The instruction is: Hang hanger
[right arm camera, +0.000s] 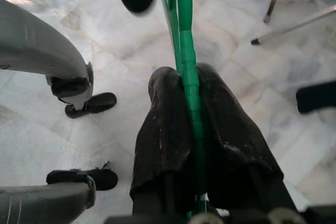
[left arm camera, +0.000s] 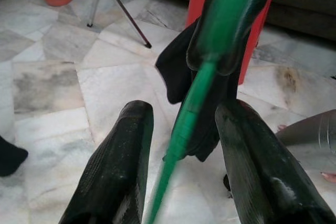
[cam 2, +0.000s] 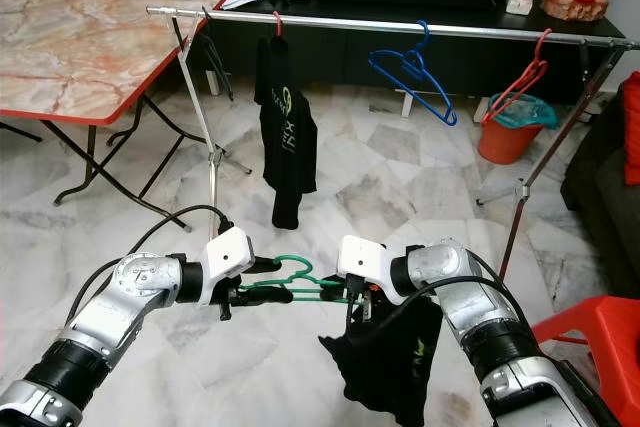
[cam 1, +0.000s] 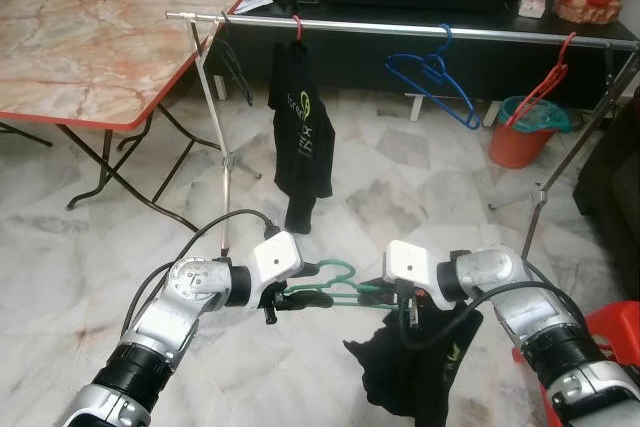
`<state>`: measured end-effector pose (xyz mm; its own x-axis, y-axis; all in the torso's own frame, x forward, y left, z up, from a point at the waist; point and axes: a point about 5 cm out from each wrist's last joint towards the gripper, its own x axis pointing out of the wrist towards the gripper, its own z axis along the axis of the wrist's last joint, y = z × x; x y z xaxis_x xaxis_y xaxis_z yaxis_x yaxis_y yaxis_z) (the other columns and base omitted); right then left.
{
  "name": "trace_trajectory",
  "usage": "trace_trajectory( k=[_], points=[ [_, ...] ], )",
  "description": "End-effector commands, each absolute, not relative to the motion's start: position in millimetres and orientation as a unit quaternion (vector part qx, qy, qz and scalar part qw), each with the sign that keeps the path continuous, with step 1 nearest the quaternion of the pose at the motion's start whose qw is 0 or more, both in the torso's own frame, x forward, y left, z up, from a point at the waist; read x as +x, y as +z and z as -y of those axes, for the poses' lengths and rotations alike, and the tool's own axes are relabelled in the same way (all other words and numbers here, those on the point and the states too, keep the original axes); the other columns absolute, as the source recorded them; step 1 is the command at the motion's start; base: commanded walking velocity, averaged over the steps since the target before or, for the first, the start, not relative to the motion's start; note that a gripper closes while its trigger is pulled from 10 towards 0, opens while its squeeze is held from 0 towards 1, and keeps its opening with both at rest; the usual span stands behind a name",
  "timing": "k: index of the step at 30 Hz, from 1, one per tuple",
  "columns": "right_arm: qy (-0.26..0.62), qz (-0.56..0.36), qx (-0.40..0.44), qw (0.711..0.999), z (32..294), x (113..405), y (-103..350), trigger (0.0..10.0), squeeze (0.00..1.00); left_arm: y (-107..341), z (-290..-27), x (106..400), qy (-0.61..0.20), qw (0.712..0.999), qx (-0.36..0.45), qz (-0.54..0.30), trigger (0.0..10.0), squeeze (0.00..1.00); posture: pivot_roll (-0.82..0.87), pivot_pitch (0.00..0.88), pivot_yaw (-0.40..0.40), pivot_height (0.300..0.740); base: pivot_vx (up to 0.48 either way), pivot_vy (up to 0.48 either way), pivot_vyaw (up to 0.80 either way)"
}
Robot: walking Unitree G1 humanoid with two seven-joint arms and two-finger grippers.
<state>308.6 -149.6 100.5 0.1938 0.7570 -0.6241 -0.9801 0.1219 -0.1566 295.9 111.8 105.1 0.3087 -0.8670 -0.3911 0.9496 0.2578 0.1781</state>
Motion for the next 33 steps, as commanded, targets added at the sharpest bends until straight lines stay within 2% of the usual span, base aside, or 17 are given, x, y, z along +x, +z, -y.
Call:
trace_trajectory(
  k=[1,14,15,16,17,18,19,20,22,23,33],
  points=[
    [0.612,-0.187,-0.28,0.716,147.5,307.9,108.3,0.0,0.0,98.8,-113.2,293.5,-0.582,0.781,0.189,-0.123,10.0,0.0,-0.11,0.0,-0.021,0.74,0.0,0.0,0.0],
    [0.628,-0.173,-0.28,0.705,142.2,302.9,116.3,0.0,0.0,92.5,-115.7,291.1,-0.592,0.768,0.196,-0.141,10.0,0.0,-0.11,0.0,-0.021,0.74,0.0,0.0,0.0],
    [0.628,-0.173,-0.279,0.705,141.9,302.6,116.4,0.0,0.0,92.3,-116.2,291.2,-0.591,0.77,0.197,-0.141,5.1,0.0,-0.11,0.0,-0.021,0.74,0.0,0.0,0.0],
    [0.629,-0.173,-0.279,0.705,141.8,302.6,116.5,0.0,0.0,92.3,-116.3,291.3,-0.59,0.77,0.197,-0.141,5.1,0.0,-0.11,0.0,-0.021,0.74,0.0,0.0,0.0],
    [0.629,-0.174,-0.278,0.705,141.5,302.4,116.4,0.0,0.0,91.9,-116.2,291.6,-0.589,0.771,0.196,-0.141,3.5,0.0,-0.11,0.0,-0.021,0.74,0.0,0.0,0.0],
    [0.628,-0.174,-0.278,0.705,141.4,302.2,116.4,0.0,0.0,91.8,-116.2,291.8,-0.589,0.771,0.196,-0.141,3.5,0.0,-0.11,0.0,-0.021,0.74,0.0,0.0,0.0],
    [0.628,-0.174,-0.278,0.705,141.3,301.9,116.3,0.0,0.0,91.5,-115.9,291.8,-0.589,0.772,0.196,-0.141,2.4,0.0,-0.11,0.0,-0.02,0.74,0.0,0.0,0.0],
    [0.629,-0.174,-0.278,0.705,141.2,301.7,116.2,0.0,0.0,91.3,-115.8,291.8,-0.589,0.772,0.195,-0.141,2.4,0.0,-0.11,0.0,-0.02,0.74,0.0,0.0,0.0],
    [0.629,-0.174,-0.278,0.705,140.9,301.4,116.2,0.0,0.0,91.0,-115.6,291.7,-0.589,0.772,0.196,-0.14,0.3,0.0,-0.12,0.0,-0.019,0.74,0.0,0.0,0.0],
    [0.629,-0.174,-0.278,0.705,140.7,301.3,116.2,0.0,0.0,90.9,-115.6,291.7,-0.589,0.771,0.196,-0.14,0.0,0.0,-0.12,0.0,-0.018,0.74,0.0,0.0,0.0],
    [0.629,-0.173,-0.277,0.706,140.1,301.5,117.2,0.0,0.0,90.3,-115.5,292.1,-0.589,0.772,0.194,-0.141,0.0,0.0,-0.12,0.0,-0.016,0.74,0.0,0.0,0.0]
  ],
)
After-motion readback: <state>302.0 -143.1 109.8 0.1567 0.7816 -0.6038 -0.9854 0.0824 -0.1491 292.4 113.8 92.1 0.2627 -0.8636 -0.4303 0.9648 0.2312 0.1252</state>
